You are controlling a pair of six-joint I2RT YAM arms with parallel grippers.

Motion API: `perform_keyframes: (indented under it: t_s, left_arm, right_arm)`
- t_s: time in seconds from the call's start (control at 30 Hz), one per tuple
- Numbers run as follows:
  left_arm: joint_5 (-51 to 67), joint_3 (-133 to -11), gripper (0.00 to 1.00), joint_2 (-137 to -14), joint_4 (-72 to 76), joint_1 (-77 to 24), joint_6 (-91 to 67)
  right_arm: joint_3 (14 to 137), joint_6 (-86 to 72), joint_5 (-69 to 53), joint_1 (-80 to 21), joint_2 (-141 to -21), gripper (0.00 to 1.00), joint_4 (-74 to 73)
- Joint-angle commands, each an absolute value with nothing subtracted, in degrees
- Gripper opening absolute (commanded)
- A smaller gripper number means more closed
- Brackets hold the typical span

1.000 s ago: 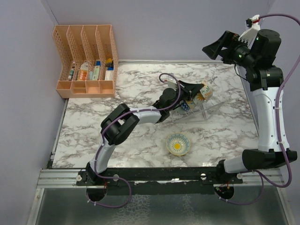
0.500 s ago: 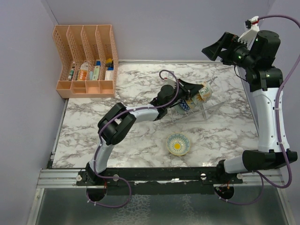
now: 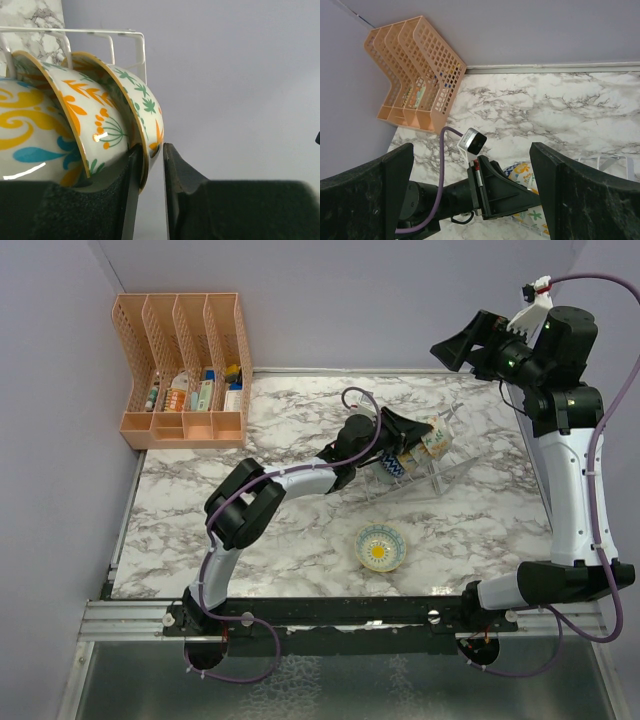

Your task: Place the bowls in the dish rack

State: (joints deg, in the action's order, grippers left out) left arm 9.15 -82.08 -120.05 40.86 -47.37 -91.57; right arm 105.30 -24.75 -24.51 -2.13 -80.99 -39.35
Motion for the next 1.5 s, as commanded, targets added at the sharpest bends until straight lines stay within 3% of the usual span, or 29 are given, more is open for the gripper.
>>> perform_keyframes:
  t_s: [0.0, 0.47, 0.9, 1.2, 1.47]
  left_arm:
    - [11.45, -83.55, 0.31, -117.84, 37.06, -47.53, -89.86]
    - [12.26, -83.46, 0.64, -113.68, 22.84, -45.6, -84.84]
    - [10.91, -80.68, 0.85, -106.32, 15.15, -44.21, -76.32]
    - [10.49, -81.71, 0.95, -103.92, 12.68, -44.03, -72.43]
    - [10.03, -81.32, 0.95, -103.87, 11.1, -43.98, -71.34]
  right_arm:
    - [104.77, -23.83, -25.2, -1.66, -79.23, 0.99, -37.55]
    - [104.61, -24.08, -25.44, -1.67, -78.76, 0.99, -37.39]
    - [103.81, -24.32, -25.93, -1.68, -78.18, 0.99, -37.06]
    - [103.32, -24.7, -26.51, -1.68, -78.18, 0.99, -36.69]
    - [102.82, -24.7, -26.54, -1.68, -77.73, 0.99, -36.65]
